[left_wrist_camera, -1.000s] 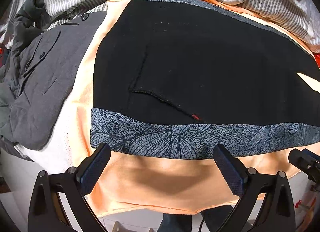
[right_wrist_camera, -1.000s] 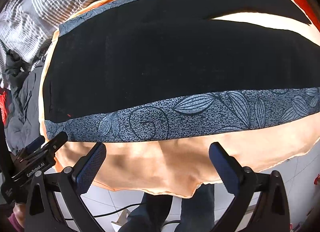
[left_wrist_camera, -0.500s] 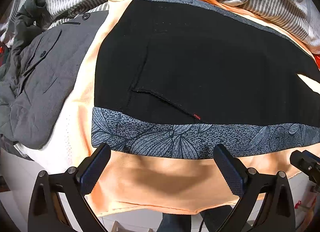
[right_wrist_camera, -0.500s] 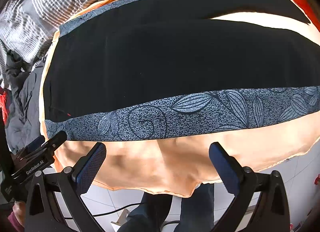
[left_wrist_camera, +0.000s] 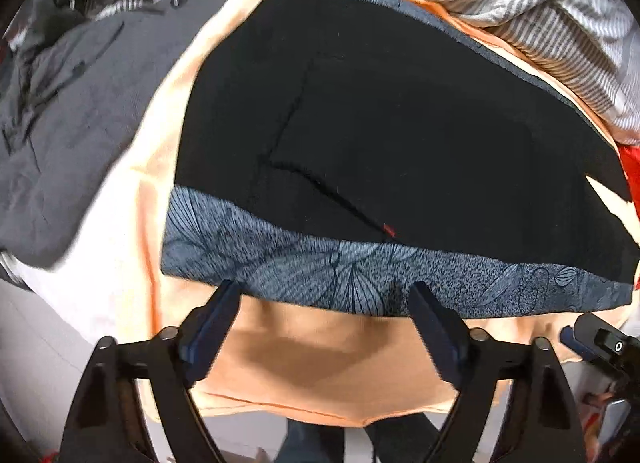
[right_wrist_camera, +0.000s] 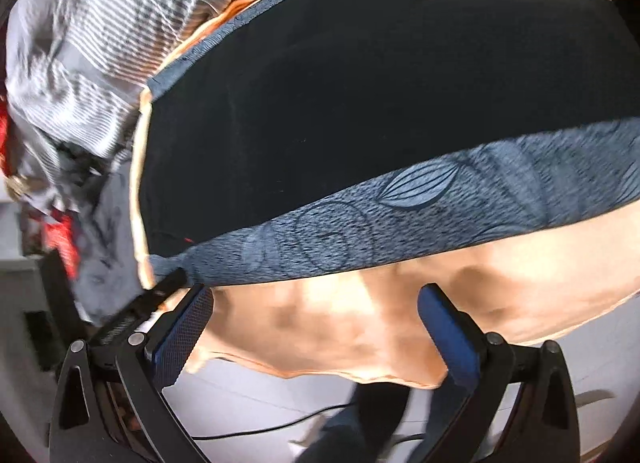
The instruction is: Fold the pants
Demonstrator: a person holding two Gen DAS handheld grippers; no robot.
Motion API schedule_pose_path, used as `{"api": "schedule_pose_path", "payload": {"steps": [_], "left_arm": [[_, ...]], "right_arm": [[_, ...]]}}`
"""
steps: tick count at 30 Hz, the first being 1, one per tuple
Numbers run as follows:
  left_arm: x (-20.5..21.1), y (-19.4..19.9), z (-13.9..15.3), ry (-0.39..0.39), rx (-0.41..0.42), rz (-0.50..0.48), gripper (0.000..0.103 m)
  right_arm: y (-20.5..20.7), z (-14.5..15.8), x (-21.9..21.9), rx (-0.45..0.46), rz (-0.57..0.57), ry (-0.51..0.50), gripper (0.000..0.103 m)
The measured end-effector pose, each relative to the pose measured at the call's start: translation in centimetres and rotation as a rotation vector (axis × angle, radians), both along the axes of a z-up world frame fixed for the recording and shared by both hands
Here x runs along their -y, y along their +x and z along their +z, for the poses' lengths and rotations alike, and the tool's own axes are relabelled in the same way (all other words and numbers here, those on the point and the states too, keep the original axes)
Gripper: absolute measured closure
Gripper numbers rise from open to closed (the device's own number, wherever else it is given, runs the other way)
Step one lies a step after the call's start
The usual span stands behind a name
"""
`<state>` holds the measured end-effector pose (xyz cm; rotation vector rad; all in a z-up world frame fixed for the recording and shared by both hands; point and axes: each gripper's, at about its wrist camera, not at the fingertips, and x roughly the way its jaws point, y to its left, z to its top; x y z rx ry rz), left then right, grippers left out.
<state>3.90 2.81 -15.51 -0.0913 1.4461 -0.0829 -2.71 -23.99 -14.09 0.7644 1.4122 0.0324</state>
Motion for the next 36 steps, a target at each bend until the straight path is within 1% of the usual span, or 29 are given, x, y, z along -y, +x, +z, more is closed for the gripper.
{"api": "schedule_pose_path", "payload": {"steps": [1,2,3,4,6,8,11,16,20,21,23,24,25,28,33,36], "left_arm": [[-0.3,-0.1,-0.3,-0.021,-0.009,0.013,0.019],[-0.4,-0.3,-0.4,-0.038,-0.012,0.023,0.029],[-0.6,-0.4,-0.6,-0.055,-0.022,0.029,0.032],[-0.8,-0.6,-1.0,-0.073,-0.036,0.035,0.034],[-0.9,-0.9,-1.2,-0.095,-0.043,0.052,0.034],[-1.1,-1.2,-1.2,-0.110,-0.039,0.055,0.034],[-1.2,-1.3,-1.2,-0.130,-0.035,0.048,0.034],[-1.4,-1.2,-1.3,-0.152,-0.030,0.043,0.034],[-1.8,-1.7,-1.3,-0.181,-0.044,0.050,0.034],[-1.7,-1.6,-1.3,-0.190,-0.045,0.053,0.034],[-1.7,-1.9,-1.4,-0.203,-0.055,0.054,0.034],[-1.8,-2.0,-1.4,-0.210,-0.062,0.054,0.034],[-1.9,-2.2,-1.4,-0.218,-0.069,0.054,0.034],[-2.2,-2.2,-1.5,-0.260,-0.084,0.069,0.034],[-3.1,-1.6,-1.7,-0.396,-0.110,0.158,0.034],[-3.3,-1.0,-1.5,-0.451,-0.114,0.193,0.034]], "right_arm": [[-0.1,-0.4,0.1,0.005,-0.016,0.033,0.009],[-0.2,-0.8,0.2,0.005,-0.033,0.064,0.015],[-0.3,-1.2,0.4,0.004,-0.050,0.096,0.028],[-0.5,-1.9,0.5,0.003,-0.075,0.148,0.038],[-0.7,-3.0,0.7,0.004,-0.117,0.225,0.045],[-0.9,-4.0,0.7,0.007,-0.148,0.276,0.046],[-1.1,-5.3,1.1,0.001,-0.201,0.315,0.046],[-1.5,-6.6,2.1,0.007,-0.275,0.371,0.046],[-0.8,-7.1,2.7,0.040,-0.331,0.439,0.047],[-0.2,-7.1,2.6,0.048,-0.330,0.448,0.050],[0.7,-7.0,2.4,0.050,-0.316,0.455,0.062],[1.1,-6.9,2.3,0.046,-0.309,0.464,0.081],[1.2,-6.9,2.4,0.050,-0.309,0.478,0.086],[1.7,-5.7,2.6,0.082,-0.312,0.513,0.089],[2.2,-4.0,2.8,0.117,-0.291,0.535,0.090],[2.6,-3.5,2.8,0.121,-0.283,0.542,0.090]]}}
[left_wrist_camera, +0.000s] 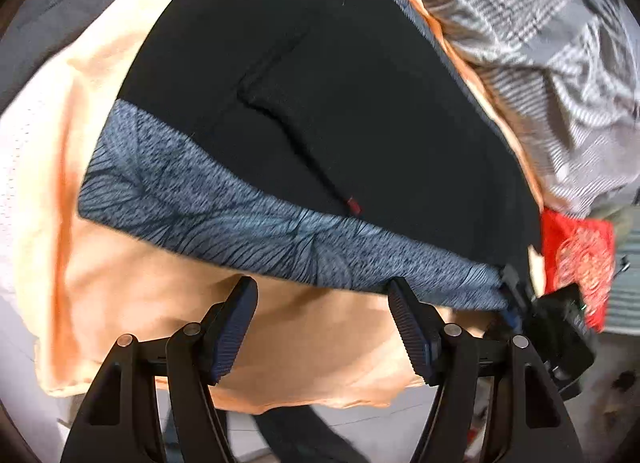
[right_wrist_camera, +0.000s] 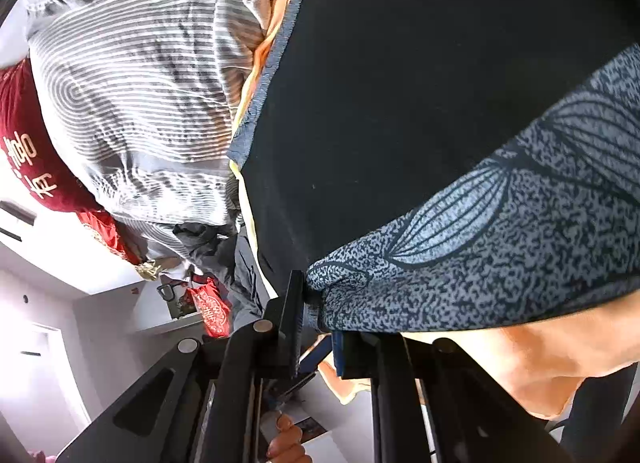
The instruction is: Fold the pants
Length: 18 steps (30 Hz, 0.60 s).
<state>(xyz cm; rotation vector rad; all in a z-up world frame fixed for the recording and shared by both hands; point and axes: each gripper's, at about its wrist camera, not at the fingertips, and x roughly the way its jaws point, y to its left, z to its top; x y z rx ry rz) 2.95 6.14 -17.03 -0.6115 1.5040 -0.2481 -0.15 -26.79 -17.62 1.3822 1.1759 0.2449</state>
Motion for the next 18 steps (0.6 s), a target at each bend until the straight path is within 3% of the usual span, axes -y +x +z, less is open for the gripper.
{"api": "schedule_pose_path", "payload": {"steps": [5,13,15,16,17,18], "left_arm": [[-0.7,0.0,-0.6,-0.079,-0.050,0.073,0.034],[-1.7,1.8,-0.9,-0.081,-0.054,0.179,0.034],[-1.9,2.1,-1.2,-0.055,-0.065,0.190,0.046],[-2.0,2.1,-1.2,-0.028,-0.068,0.181,0.068],[-1.9,2.2,-1.3,-0.007,-0.072,0.169,0.079],[-2.2,2.1,-1.3,0.000,-0.067,0.166,0.081]], "right_arm": [[0.1,-0.1,-0.1,-0.010,0.006,-0.003,0.090],[0.2,-0.3,-0.1,-0.028,0.030,-0.019,0.090],[0.3,-0.3,-0.1,-0.035,0.033,-0.025,0.090],[0.3,-0.3,-0.1,-0.039,0.033,-0.027,0.090],[0.4,-0.3,-0.2,-0.042,0.034,-0.030,0.091],[0.4,-0.2,-0.2,-0.044,0.036,-0.035,0.093]]}}
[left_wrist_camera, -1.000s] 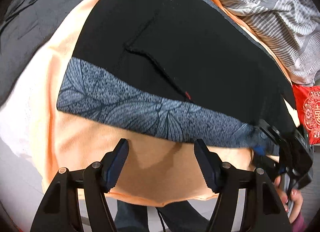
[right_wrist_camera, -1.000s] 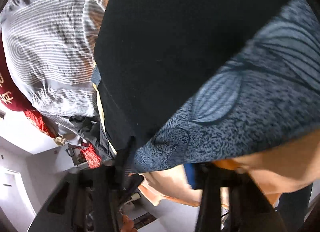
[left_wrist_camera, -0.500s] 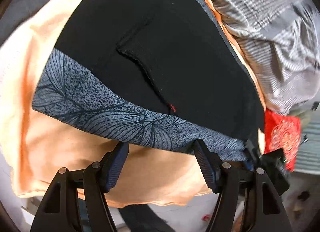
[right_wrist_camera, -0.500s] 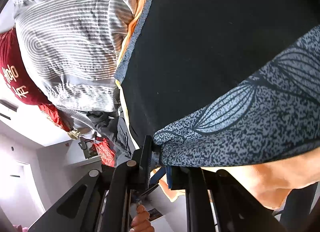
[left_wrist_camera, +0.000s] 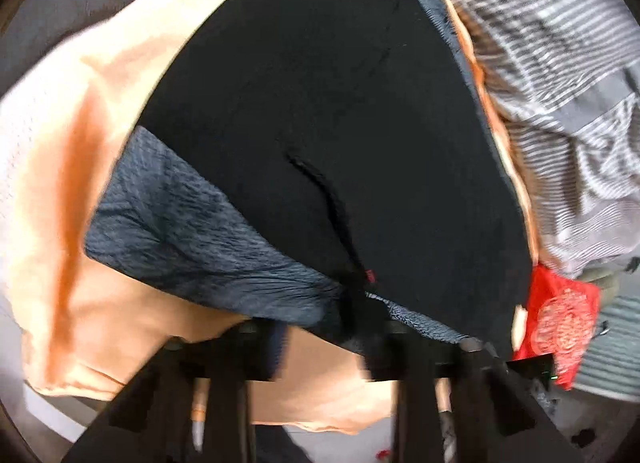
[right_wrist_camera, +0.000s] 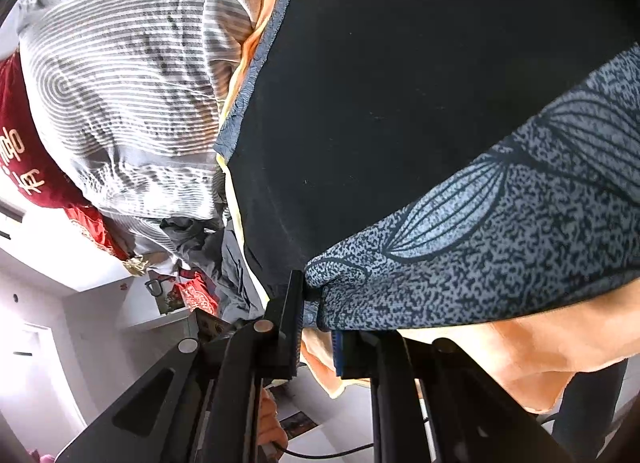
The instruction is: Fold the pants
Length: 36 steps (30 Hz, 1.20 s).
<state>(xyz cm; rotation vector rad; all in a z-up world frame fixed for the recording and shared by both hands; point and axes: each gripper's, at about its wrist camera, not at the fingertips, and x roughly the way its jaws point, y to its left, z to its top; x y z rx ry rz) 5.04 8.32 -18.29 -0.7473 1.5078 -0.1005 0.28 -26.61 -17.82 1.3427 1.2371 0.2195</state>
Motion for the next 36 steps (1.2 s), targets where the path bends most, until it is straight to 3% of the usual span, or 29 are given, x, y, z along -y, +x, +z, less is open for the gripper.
{"api": "schedule_pose_path", "payload": {"steps": [2,7,14,18,25,36], "left_arm": [[-0.4,-0.3,0.6,0.001,0.023,-0.004,0.090],[0.8,-0.2,4.7,0.091,0.150,-0.146,0.090],[1.4,2.4,8.8,0.096,0.223,-0.230,0.090],[2.5,4.7,10.1,0.124,0.253,-0.282,0.090],[5.0,12.4,11.6,0.193,0.290,-0.271,0.090],[10.1,24.0,6.8,0.373,0.313,-0.307,0.089]], "right_arm": [[-0.1,0.3,0.1,0.000,0.003,-0.008,0.094],[0.5,2.9,0.2,0.028,0.034,-0.051,0.094],[3.2,6.6,0.6,0.061,0.098,-0.105,0.095],[6.2,7.3,1.3,0.054,0.139,-0.109,0.095],[15.0,6.3,2.9,0.031,0.233,-0.115,0.095],[28.0,-0.1,4.9,-0.035,0.342,-0.149,0.093]]}}
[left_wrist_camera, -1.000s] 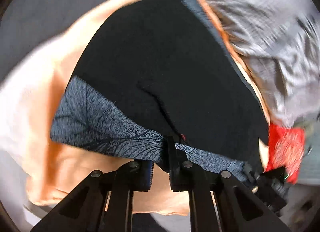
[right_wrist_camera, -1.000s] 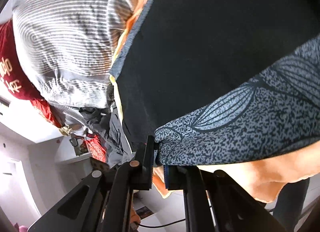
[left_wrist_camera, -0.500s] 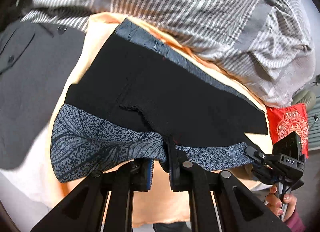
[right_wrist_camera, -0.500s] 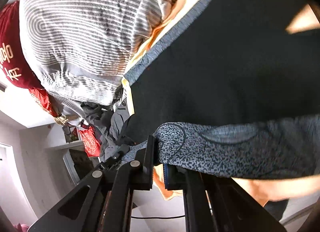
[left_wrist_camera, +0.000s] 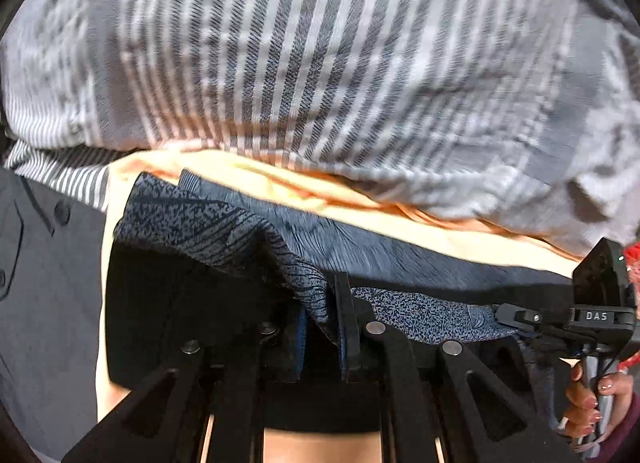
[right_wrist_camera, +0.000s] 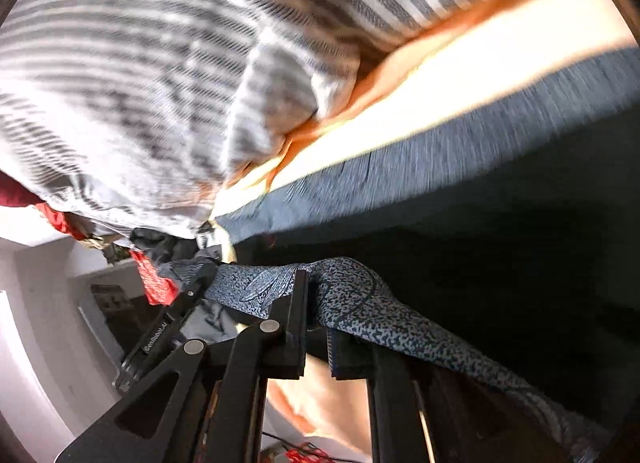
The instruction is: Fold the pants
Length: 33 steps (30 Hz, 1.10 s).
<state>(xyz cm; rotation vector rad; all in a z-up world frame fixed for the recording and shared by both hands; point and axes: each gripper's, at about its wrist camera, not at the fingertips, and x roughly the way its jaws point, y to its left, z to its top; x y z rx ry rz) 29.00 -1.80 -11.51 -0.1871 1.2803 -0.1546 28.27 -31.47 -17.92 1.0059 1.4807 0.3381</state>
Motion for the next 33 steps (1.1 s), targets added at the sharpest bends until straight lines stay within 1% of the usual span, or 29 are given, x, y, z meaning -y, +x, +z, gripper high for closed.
{"api": "schedule_pose_path", "payload": {"steps": [4,6,9,11,12,13,14,15,16,17,19,21,23,24,25,26,27,28,29,30,31,32,33], "left_arm": [[0.8,1.7,-3.3,0.074,-0.034,0.008,0.089],[1.2,2.2,-4.6,0.117,-0.038,0.001,0.087],[1.9,2.8,-4.8,0.160,-0.030,-0.004,0.086],[2.0,2.9,-3.9,0.175,-0.018,0.004,0.086],[2.0,2.9,-3.4,0.181,-0.004,0.006,0.086],[2.1,2.7,-2.4,0.190,0.018,0.004,0.086],[2.2,2.5,-1.7,0.197,0.032,0.000,0.086],[2.4,2.2,-1.0,0.205,0.045,-0.005,0.086],[2.4,1.8,-0.3,0.221,0.057,-0.007,0.086],[2.5,1.5,0.3,0.236,0.065,-0.007,0.086],[2.9,0.6,1.1,0.249,0.071,-0.015,0.086],[4.3,-0.9,1.1,0.245,0.049,-0.051,0.086],[6.1,-2.6,-0.1,0.268,0.008,-0.099,0.086],[7.0,-3.3,-1.1,0.279,-0.010,-0.108,0.086],[7.5,-3.9,-2.0,0.283,-0.033,-0.106,0.086],[7.6,-4.3,-3.0,0.277,-0.063,-0.093,0.086],[7.7,-4.6,-3.9,0.278,-0.078,-0.075,0.086],[7.9,-5.0,-4.6,0.294,-0.066,-0.062,0.086],[8.2,-5.2,-4.9,0.309,-0.042,-0.054,0.086],[8.4,-5.3,-5.0,0.321,-0.034,-0.051,0.086],[8.8,-5.2,-5.1,0.334,-0.031,-0.053,0.086],[9.1,-5.3,-5.1,0.346,-0.030,-0.058,0.086],[9.3,-5.2,-5.2,0.353,-0.031,-0.064,0.086]], "right_arm": [[2.6,-3.1,-0.7,-0.006,0.082,-0.052,0.092],[3.2,-4.1,-1.1,0.003,0.119,-0.092,0.092],[3.8,-4.4,-2.0,0.012,0.158,-0.137,0.092],[3.9,-3.8,-2.1,0.024,0.171,-0.136,0.087],[4.0,-3.3,-2.0,0.038,0.178,-0.138,0.077],[4.1,-2.8,-1.7,0.053,0.182,-0.143,0.059],[4.2,-2.0,-1.6,0.071,0.183,-0.149,0.049],[4.6,-1.0,-1.2,0.094,0.177,-0.152,0.034],[4.7,-0.1,-1.0,0.115,0.167,-0.143,0.032],[4.7,0.4,-0.4,0.124,0.162,-0.139,0.032],[4.3,2.5,0.1,0.152,0.155,-0.133,0.032],[3.3,3.9,0.4,0.171,0.159,-0.109,0.032],[1.7,4.9,0.0,0.182,0.178,-0.087,0.033],[0.5,4.9,-0.2,0.174,0.199,-0.076,0.038],[-0.6,4.5,-0.8,0.150,0.231,-0.072,0.042],[-1.1,4.1,-1.6,0.133,0.254,-0.079,0.044],[-1.9,3.0,-1.8,0.105,0.292,-0.114,0.045],[-2.3,2.1,-2.1,0.083,0.317,-0.153,0.045],[-2.7,0.5,-2.1,0.051,0.340,-0.224,0.047],[-2.7,-0.3,-2.0,0.036,0.346,-0.284,0.052],[-2.7,-1.3,-1.4,0.021,0.337,-0.337,0.070],[-2.7,-1.5,-1.0,0.015,0.312,-0.327,0.074],[-2.7,-1.5,-0.2,0.009,0.264,-0.283,0.074]]}}
